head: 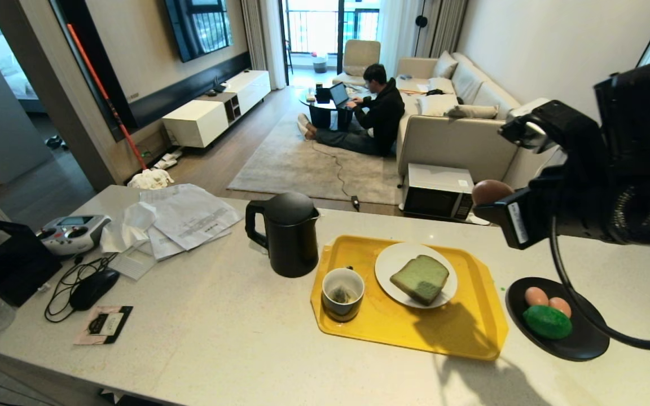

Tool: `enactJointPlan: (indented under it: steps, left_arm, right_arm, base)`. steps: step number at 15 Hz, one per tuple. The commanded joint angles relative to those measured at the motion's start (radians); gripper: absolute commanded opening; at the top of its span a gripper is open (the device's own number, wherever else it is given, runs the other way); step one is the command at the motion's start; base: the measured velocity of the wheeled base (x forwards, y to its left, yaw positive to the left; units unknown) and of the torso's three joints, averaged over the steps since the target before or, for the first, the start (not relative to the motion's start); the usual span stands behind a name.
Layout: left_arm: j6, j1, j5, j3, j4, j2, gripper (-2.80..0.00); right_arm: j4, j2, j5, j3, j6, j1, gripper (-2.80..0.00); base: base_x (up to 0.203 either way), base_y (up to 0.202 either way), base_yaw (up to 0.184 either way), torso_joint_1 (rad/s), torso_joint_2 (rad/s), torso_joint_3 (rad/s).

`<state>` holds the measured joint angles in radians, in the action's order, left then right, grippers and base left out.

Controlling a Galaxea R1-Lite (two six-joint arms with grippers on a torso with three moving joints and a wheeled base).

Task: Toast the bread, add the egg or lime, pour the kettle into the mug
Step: Put the egg in the bowl

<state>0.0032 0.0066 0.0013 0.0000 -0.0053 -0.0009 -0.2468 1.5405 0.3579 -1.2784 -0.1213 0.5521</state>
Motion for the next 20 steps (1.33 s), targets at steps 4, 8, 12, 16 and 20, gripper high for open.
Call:
enactJointPlan:
  steps: [4,8,12,16,20]
  left_arm:
    - [0.0,0.0,0.0,0.001,-0.001,-0.001,-2.8]
    - [0.0,0.0,0.0,0.0,-0.001,-0.001,-2.8]
    - [0.0,0.0,0.0,0.0,-0.001,-0.001,-2.8]
    - [0.0,0.001,0.0,0.0,-0.001,-0.001,-2.8]
    - [0.0,0.001,0.0,0.0,-0.001,-0.001,-2.8]
  right_arm:
    - [-0.123,0.314,0.03,-0.213,-0.077,0.001,-2.8]
    - [-0.147,0.429,0.028,-0.307,-0.163,0.0,-2.8]
    - [-0.154,0.473,0.034,-0.417,-0.198,0.0,-2.8]
    - [-0.227,0.591,0.117,-0.594,-0.211,0.0,-2.8]
    - [-0.312,0.747,0.199,-0.722,-0.25,-0.025,-2.8]
  base:
    - [0.0,0.0,0.0,0.0,0.0,0.0]
    - [0.0,0.0,0.0,0.0,0.0,0.0]
    - [0.0,0.0,0.0,0.0,0.0,0.0]
    - [0.0,0.0,0.0,0.0,0.0,0.0]
    - [0.0,0.0,0.0,0.0,0.0,0.0]
